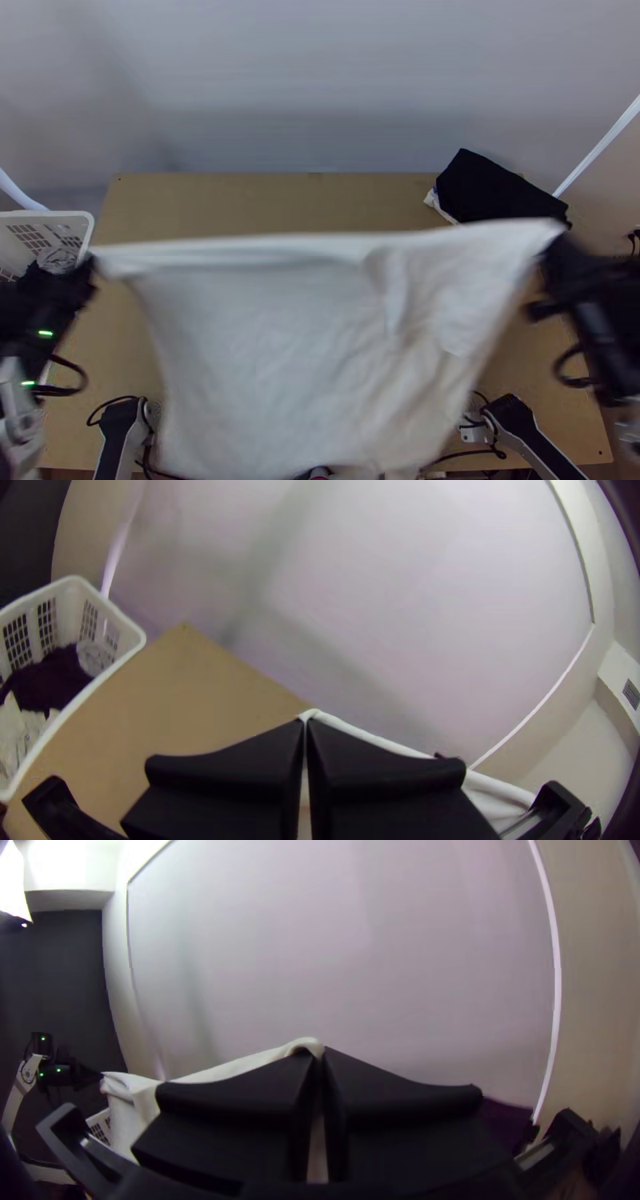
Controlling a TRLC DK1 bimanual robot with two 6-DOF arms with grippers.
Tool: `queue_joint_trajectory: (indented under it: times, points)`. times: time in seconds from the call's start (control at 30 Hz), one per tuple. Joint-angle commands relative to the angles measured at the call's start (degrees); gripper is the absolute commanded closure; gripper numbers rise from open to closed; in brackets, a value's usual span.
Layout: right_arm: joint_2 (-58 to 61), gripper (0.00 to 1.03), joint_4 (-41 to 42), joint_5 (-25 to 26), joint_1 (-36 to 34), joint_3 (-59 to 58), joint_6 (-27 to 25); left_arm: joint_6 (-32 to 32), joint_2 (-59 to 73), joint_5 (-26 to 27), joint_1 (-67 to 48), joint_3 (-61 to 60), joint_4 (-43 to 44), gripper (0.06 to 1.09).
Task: Fold the t-shirt
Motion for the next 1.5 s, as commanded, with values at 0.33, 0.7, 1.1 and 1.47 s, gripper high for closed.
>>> queue_joint_trajectory:
  times: [0.33, 0.7, 1.1, 1.47]
  points:
    - [6.56, 1.0, 21.66, -0.71, -1.57, -27.87, 6.64, 3.22, 7.0, 0.61, 0.47, -17.77, 17.25, 1.05]
    - [36.97, 1.0, 33.0, -4.31, -8.43, -17.59, 11.48, 5.06, 40.13, -0.53, 0.12, -10.03, 33.86, 1.05]
    - [65.01, 1.0, 33.35, -4.4, -11.68, 5.44, 12.36, 5.59, 67.91, -2.64, 0.12, 9.39, 38.08, 1.05]
    - [83.56, 1.0, 28.08, -4.31, -13.08, 25.83, 13.32, 3.04, 82.23, -5.71, -1.73, 26.35, 35.7, 1.05]
